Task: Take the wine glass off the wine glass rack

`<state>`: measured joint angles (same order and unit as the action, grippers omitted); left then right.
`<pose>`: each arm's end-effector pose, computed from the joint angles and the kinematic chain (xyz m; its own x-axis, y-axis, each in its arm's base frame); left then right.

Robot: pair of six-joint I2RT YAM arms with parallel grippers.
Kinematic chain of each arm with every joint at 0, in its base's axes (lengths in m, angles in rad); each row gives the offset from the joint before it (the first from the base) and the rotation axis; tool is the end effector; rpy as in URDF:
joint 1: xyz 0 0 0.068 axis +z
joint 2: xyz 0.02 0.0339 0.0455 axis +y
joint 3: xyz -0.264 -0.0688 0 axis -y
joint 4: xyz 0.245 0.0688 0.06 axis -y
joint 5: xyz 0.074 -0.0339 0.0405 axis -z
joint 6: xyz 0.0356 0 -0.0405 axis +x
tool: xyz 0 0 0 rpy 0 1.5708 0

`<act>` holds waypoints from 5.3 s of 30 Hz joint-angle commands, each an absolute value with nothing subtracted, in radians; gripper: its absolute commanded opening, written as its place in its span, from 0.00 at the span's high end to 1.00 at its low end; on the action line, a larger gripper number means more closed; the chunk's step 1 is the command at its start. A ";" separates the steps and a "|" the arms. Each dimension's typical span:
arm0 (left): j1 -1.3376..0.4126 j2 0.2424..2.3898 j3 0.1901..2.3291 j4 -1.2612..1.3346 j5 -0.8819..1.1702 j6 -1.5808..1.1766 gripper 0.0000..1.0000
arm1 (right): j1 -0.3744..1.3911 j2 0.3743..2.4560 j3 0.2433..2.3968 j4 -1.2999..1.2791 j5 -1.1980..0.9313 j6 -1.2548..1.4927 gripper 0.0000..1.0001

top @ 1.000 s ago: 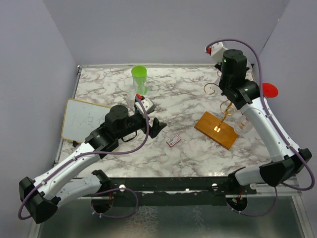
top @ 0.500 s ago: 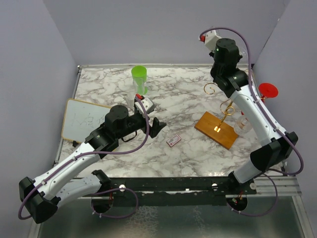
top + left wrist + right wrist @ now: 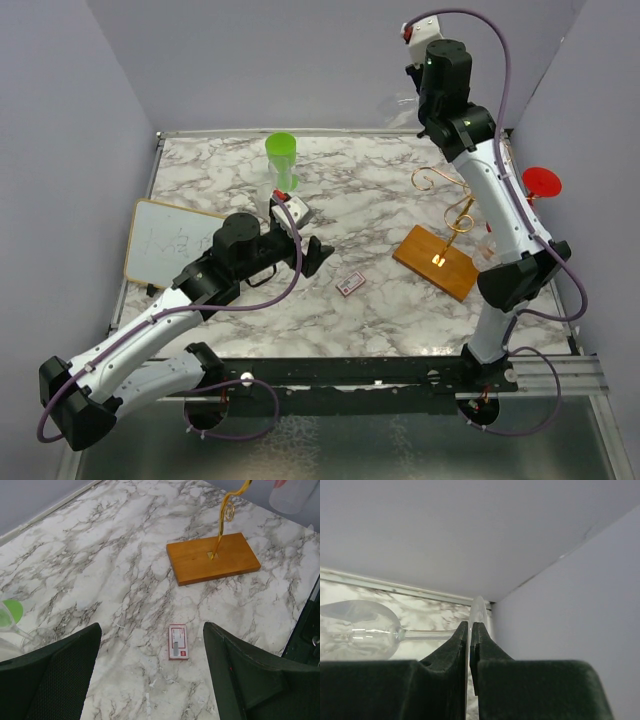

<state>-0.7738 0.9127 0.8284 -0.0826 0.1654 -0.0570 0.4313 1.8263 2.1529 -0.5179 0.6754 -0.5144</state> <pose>0.1499 -0.1547 0.3434 -0.1645 0.0822 -0.9829 0.7974 0.5977 -0.0835 0.3722 0.1468 0.4850 -0.2642 -0.5443 -0.7962 0.1164 0.8015 -0.5865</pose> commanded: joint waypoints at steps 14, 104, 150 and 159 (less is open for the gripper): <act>-0.774 0.819 1.047 -0.200 -0.071 -0.418 0.15 | 0.241 1.722 2.106 -0.603 -0.246 0.354 0.99; -0.670 1.977 2.336 -1.192 -0.216 -0.211 1.00 | 0.161 0.980 1.641 -0.388 -0.042 0.080 0.18; -0.581 2.167 2.285 -1.223 -0.290 -0.153 0.94 | 0.162 0.968 1.514 -0.353 -0.145 0.123 0.18; -0.581 2.158 2.316 -1.221 -0.307 -0.164 0.77 | 0.163 0.964 1.514 -0.356 -0.152 0.124 0.18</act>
<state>-0.5827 2.1590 2.2673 -1.2167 -0.2813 -0.1619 0.1574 0.9768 1.5188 -0.3809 -0.1268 0.1192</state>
